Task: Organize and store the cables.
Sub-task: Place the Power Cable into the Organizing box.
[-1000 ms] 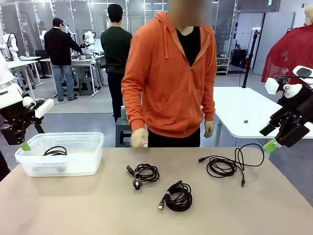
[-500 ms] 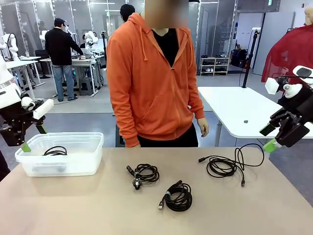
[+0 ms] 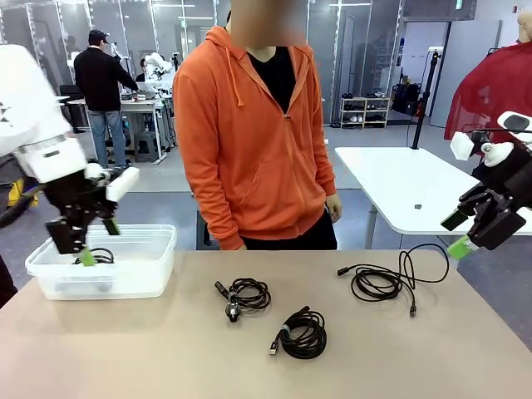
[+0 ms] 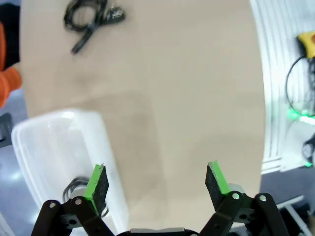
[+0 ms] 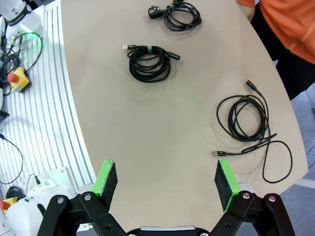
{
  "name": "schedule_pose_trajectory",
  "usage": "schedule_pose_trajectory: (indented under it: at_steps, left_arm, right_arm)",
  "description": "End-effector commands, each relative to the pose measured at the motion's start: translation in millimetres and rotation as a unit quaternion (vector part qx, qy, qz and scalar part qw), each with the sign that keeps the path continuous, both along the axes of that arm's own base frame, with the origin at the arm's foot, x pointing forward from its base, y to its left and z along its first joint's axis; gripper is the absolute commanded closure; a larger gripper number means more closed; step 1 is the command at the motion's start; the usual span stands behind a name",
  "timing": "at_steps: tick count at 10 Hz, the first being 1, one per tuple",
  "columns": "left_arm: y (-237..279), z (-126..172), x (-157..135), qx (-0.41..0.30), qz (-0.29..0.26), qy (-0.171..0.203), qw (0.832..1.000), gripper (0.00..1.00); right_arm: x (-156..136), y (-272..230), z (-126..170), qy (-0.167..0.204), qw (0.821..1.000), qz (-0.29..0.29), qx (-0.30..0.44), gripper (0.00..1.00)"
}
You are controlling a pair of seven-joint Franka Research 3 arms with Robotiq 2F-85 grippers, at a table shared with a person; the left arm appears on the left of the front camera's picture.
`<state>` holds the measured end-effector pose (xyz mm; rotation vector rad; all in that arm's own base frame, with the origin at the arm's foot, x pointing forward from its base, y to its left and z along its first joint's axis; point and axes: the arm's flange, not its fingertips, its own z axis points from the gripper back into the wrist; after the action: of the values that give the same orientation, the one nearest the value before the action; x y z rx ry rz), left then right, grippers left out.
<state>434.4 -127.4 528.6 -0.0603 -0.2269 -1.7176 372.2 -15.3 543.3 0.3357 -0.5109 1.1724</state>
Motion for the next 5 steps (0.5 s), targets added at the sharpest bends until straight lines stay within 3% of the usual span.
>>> schedule_pose_trajectory:
  at_steps: [1, 3, 5]
  left_arm:
    - [-38, 2, 7, -0.014, 0.041, 0.044, 0.998, 0.00]
    - [-79, -5, 18, -0.001, 0.021, 0.051, 0.998, 0.00]
    - [-112, -18, 53, -0.008, 0.041, 0.066, 0.997, 0.00]
  right_arm:
    - [3, 2, 2, -0.002, 1.000, -0.003, 0.001, 0.00]
    - [3, 2, 2, -0.002, 1.000, -0.003, 0.001, 0.00]
    - [3, 2, 2, -0.002, 1.000, -0.003, 0.001, 0.00]
